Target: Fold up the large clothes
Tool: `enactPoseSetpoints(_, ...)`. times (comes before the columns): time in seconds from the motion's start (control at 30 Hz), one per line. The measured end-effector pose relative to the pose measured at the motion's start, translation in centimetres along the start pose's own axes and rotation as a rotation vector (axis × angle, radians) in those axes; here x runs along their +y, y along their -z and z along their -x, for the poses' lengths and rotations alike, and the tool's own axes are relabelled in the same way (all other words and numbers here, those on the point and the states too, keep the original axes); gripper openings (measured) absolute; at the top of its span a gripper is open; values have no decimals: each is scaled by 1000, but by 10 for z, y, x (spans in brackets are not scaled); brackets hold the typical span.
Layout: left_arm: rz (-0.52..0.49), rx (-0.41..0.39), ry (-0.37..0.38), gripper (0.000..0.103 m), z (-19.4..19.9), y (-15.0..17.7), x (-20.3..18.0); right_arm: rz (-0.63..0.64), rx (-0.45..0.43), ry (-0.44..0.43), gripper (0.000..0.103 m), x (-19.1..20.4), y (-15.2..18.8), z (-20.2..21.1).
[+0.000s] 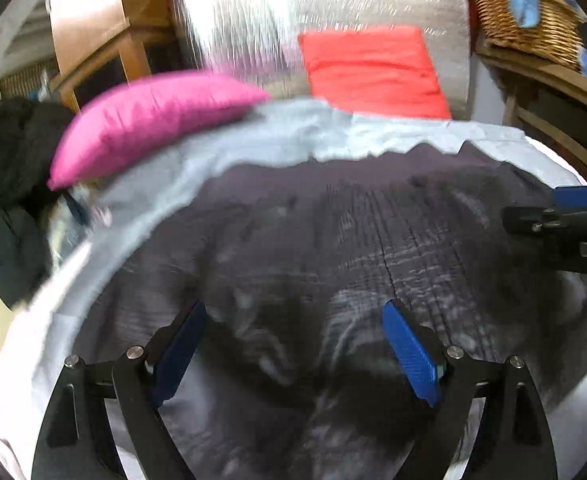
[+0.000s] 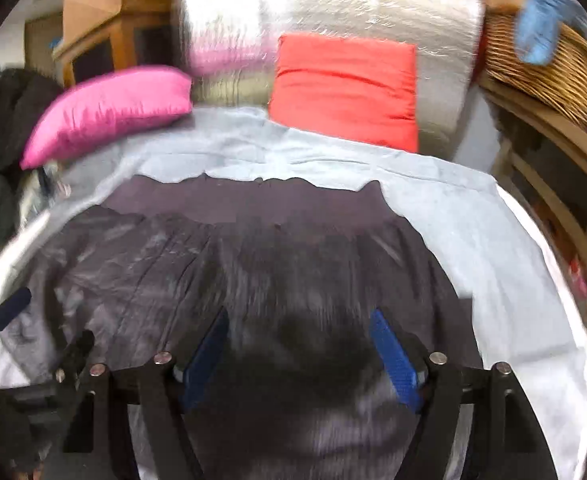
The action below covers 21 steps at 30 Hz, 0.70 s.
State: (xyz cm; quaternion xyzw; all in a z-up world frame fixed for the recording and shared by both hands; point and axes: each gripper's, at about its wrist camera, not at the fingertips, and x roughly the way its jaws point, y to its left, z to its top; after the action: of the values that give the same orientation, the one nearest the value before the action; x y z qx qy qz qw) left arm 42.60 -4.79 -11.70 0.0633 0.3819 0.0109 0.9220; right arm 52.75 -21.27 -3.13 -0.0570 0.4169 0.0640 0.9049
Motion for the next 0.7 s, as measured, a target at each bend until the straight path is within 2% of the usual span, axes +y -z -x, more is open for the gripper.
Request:
enactPoseSetpoints(0.03, 15, 36, 15, 90, -10, 0, 2, 15, 53, -10, 79, 1, -12, -18)
enactPoseSetpoints(0.1, 33, 84, 28, 91, -26, 2, 1, 51, 104, 71, 79, 0, -14, -48)
enactPoseSetpoints(0.13, 23, 88, 22, 91, -29, 3, -1, 68, 183, 98, 79, -4, -10, -71)
enactPoseSetpoints(0.17, 14, 91, 15, 91, -30, 3, -4, 39, 225, 59, 80, -13, -4, -84)
enactPoseSetpoints(0.27, -28, 101, -2, 91, -37, 1, -16, 3, 191, 61, 82, -26, 9, -83)
enactPoseSetpoints(0.33, -43, 106, 3, 91, -40, -1, -19, -38, 176, 63, 88, -35, 15, -84)
enactPoseSetpoints(0.43, -14, 125, 60, 90, -35, -12, -5, -111, 147, 81, 93, -47, 23, -84)
enactPoseSetpoints(0.47, 15, 111, 75, 89, -29, -16, 6, -136, 132, 87, 93, -48, 26, -80)
enactPoseSetpoints(0.5, 48, 66, 55, 89, -15, -16, 17, -147, 119, 86, 93, -49, 27, -78)
enactPoseSetpoints(0.6, 60, -34, 16, 89, 14, -13, 38, -164, 70, 97, 93, -45, 31, -44)
enactPoseSetpoints(0.7, 40, -19, -23, 89, 12, -1, 48, -118, -12, 72, 93, -35, 46, -8)
